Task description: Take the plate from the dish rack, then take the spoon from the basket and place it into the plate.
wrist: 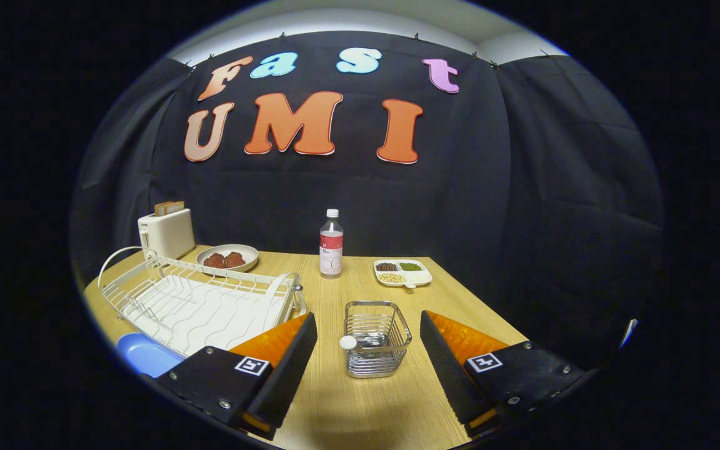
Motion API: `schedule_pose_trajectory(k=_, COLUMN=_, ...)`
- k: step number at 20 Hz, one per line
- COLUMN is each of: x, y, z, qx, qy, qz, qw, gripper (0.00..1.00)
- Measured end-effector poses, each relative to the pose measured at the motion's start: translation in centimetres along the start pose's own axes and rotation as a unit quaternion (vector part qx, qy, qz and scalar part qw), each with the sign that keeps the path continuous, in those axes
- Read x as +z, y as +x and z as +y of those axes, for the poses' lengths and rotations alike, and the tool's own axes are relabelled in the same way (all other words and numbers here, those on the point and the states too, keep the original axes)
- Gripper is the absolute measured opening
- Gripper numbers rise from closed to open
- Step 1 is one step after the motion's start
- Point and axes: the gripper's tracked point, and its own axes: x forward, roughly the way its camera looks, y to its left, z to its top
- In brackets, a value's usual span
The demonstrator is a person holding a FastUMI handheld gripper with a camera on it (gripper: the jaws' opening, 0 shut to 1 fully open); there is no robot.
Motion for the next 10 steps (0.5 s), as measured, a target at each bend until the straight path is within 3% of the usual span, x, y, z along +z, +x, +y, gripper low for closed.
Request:
schedule_pose_trajectory(k=1, x=-0.5, y=0.6, z=-0.1, qx=-0.003, qy=-0.003, qz=-0.002, qw=1.0, gripper=0.97)
schedule_pose_trajectory(k=2, x=-1.0, y=1.0, z=-0.2, qx=-0.002, qy=-0.007, qz=-0.003, qw=1.0, gripper=0.88)
schedule_pose_trajectory(k=5, x=-1.9, y=1.6, z=-0.1, qx=0.002, qy=-0.002, qz=-0.006, qw=1.0, gripper=0.73)
schedule_pose_trajectory(k=9, x=-2.8, y=1.9, z=0.9, qx=0.02, qy=-0.012, qz=-0.001, qw=1.0, gripper=0.43)
schedule_pose_trajectory(k=10, x=-2.8, y=2.1, z=0.9, qx=0.022, qy=-0.013, qz=0.0, qw=1.0, gripper=0.3)
